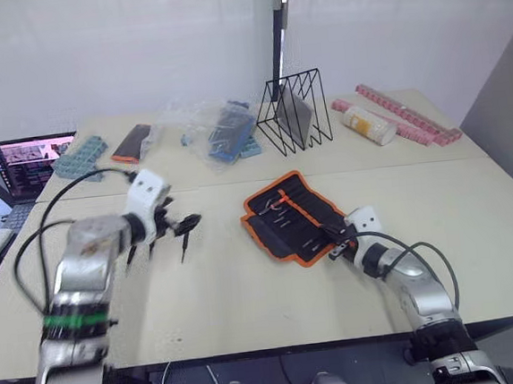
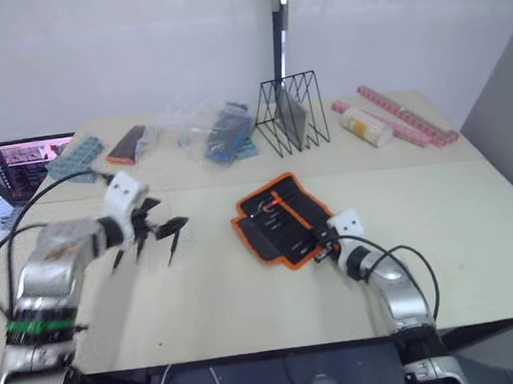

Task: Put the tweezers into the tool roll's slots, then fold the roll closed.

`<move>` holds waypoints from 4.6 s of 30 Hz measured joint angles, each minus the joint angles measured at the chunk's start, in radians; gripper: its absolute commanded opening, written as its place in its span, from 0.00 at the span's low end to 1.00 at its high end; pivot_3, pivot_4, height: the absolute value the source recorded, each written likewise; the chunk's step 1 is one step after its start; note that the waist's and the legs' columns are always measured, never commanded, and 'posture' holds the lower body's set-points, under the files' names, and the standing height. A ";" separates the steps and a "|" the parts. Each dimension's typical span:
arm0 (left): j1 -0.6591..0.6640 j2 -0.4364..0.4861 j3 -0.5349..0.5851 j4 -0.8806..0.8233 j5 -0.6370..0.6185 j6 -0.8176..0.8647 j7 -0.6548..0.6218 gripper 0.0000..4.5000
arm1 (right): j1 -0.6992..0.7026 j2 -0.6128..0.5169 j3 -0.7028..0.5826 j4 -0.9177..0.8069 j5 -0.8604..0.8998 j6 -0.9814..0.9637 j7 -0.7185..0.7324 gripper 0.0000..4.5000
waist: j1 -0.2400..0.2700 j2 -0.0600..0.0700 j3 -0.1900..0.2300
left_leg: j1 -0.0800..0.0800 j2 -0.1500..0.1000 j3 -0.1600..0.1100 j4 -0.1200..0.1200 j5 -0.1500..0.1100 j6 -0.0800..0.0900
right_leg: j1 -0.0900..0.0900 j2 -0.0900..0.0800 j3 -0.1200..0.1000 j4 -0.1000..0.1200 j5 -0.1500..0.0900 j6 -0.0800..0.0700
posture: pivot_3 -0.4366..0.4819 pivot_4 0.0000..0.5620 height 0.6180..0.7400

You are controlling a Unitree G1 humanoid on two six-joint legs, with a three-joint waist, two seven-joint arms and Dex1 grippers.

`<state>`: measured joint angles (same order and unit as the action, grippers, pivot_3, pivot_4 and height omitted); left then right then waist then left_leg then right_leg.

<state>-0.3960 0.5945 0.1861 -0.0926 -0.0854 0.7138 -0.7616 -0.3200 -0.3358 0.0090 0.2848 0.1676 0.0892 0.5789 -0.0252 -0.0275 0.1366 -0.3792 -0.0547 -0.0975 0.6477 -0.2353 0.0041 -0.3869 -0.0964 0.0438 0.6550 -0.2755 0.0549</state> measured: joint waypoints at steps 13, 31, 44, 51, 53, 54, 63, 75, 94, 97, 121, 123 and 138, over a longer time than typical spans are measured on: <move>0.684 -0.245 0.406 -0.335 -0.142 -0.067 0.175 1.00 | 0.034 -0.031 -0.016 -0.019 0.000 -0.004 -0.002 0.00 | 0.026 -0.001 -0.002 | 0.003 -0.001 0.001 -0.004 -0.001 0.000 | 0.002 -0.004 -0.001 -0.011 0.001 -0.003 | 0.48 0.27 1.00; 0.918 -0.411 0.382 -0.463 -0.235 -0.259 0.316 1.00 | 0.069 -0.051 -0.024 -0.038 0.002 -0.001 -0.009 0.00 | 0.039 -0.001 -0.002 | 0.007 0.002 0.000 -0.004 -0.001 0.001 | 0.016 -0.002 -0.004 -0.027 0.000 -0.003 | 0.48 0.27 1.00; 0.561 -0.196 0.289 -0.365 -0.254 -0.081 0.399 1.00 | 0.072 -0.049 -0.026 -0.040 0.009 -0.006 -0.009 0.00 | 0.034 0.000 -0.003 | 0.010 0.001 -0.001 -0.004 -0.003 0.002 | 0.017 0.000 -0.003 -0.024 -0.001 -0.003 | 0.48 0.27 1.00; 0.398 -0.150 0.209 -0.218 -0.243 -0.002 0.429 1.00 | 0.070 -0.033 -0.024 -0.044 0.009 -0.005 -0.020 0.00 | 0.028 0.000 -0.003 | 0.011 0.001 -0.001 -0.005 -0.003 0.001 | 0.016 0.000 -0.002 -0.024 0.000 -0.003 | 0.48 0.27 1.00; 0.376 -0.150 0.192 -0.171 -0.234 -0.003 0.434 1.00 | 0.071 -0.033 -0.023 -0.050 0.009 -0.003 -0.020 0.00 | 0.025 0.000 -0.003 | 0.010 0.001 -0.001 -0.005 -0.004 0.001 | 0.016 0.000 -0.002 -0.023 0.000 -0.003 | 0.48 0.27 1.00; 0.360 -0.149 0.186 -0.140 -0.230 -0.006 0.437 1.00 | 0.071 -0.033 -0.023 -0.051 0.009 -0.001 -0.020 0.00 | 0.025 0.000 -0.002 | 0.010 0.001 -0.001 -0.005 -0.004 0.001 | 0.015 0.000 -0.002 -0.023 0.000 -0.003 | 0.48 0.27 1.00; 0.279 -0.107 0.173 0.014 -0.205 -0.063 0.434 1.00 | 0.077 -0.032 -0.023 -0.081 0.009 0.032 -0.034 0.00 | 0.024 0.001 -0.002 | 0.010 0.001 -0.001 -0.006 -0.004 0.001 | 0.015 -0.001 -0.002 -0.023 0.000 -0.003 | 0.48 0.27 1.00; 0.233 -0.082 0.157 0.135 -0.190 -0.143 0.407 0.39 | 0.088 -0.032 -0.025 -0.109 0.009 0.052 -0.060 0.00 | 0.030 0.002 -0.001 | 0.010 0.000 -0.001 -0.006 -0.004 0.001 | 0.015 -0.002 -0.002 -0.024 0.000 -0.003 | 0.48 0.27 1.00; 0.168 -0.057 0.156 0.202 -0.194 -0.171 0.390 0.01 | 0.077 -0.026 -0.021 -0.116 0.009 0.064 -0.060 0.00 | 0.024 0.002 -0.001 | 0.008 0.001 -0.001 -0.006 -0.004 0.001 | 0.012 -0.002 -0.002 -0.024 0.000 -0.003 | 0.48 0.27 1.00; 0.159 -0.064 0.168 0.117 -0.226 -0.148 0.396 0.01 | 0.070 -0.026 -0.023 -0.111 0.009 0.064 -0.060 0.00 | 0.025 0.001 -0.001 | 0.005 0.001 -0.001 -0.006 -0.004 0.000 | 0.009 -0.002 -0.002 -0.023 0.000 -0.003 | 0.48 0.27 1.00; -0.567 -0.116 -0.434 -0.020 -0.471 0.533 0.208 0.01 | 0.069 -0.008 -0.019 -0.114 0.008 0.050 -0.073 0.00 | 0.012 0.000 0.001 | -0.005 -0.001 0.000 -0.005 -0.001 -0.002 | 0.000 0.003 -0.002 -0.014 0.002 -0.002 | 0.48 0.27 1.00; -0.617 -0.117 -0.521 0.046 -0.430 0.527 0.178 0.01 | 0.068 -0.006 -0.018 -0.111 0.007 0.047 -0.073 0.00 | 0.011 0.000 0.001 | -0.005 -0.001 0.000 -0.005 -0.001 -0.003 | 0.000 0.003 -0.002 -0.014 0.002 -0.002 | 0.48 0.27 1.00; -0.684 -0.266 -0.659 0.455 -0.238 0.368 0.048 0.01 | 0.064 0.003 -0.018 -0.103 0.007 0.039 -0.090 0.00 | 0.011 0.000 0.001 | -0.006 -0.001 0.000 -0.004 -0.001 -0.003 | 0.000 0.004 -0.002 -0.013 0.002 -0.002 | 0.48 0.27 1.00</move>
<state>-1.0799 0.3281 -0.4732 0.3620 -0.3238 1.0818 -0.7140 -0.2564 -0.3329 -0.0093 0.1815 0.1747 0.1285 0.4889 -0.0146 -0.0278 0.1379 -0.3847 -0.0560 -0.0978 0.6433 -0.2362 0.0012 -0.3872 -0.0928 0.0422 0.6419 -0.2739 0.0532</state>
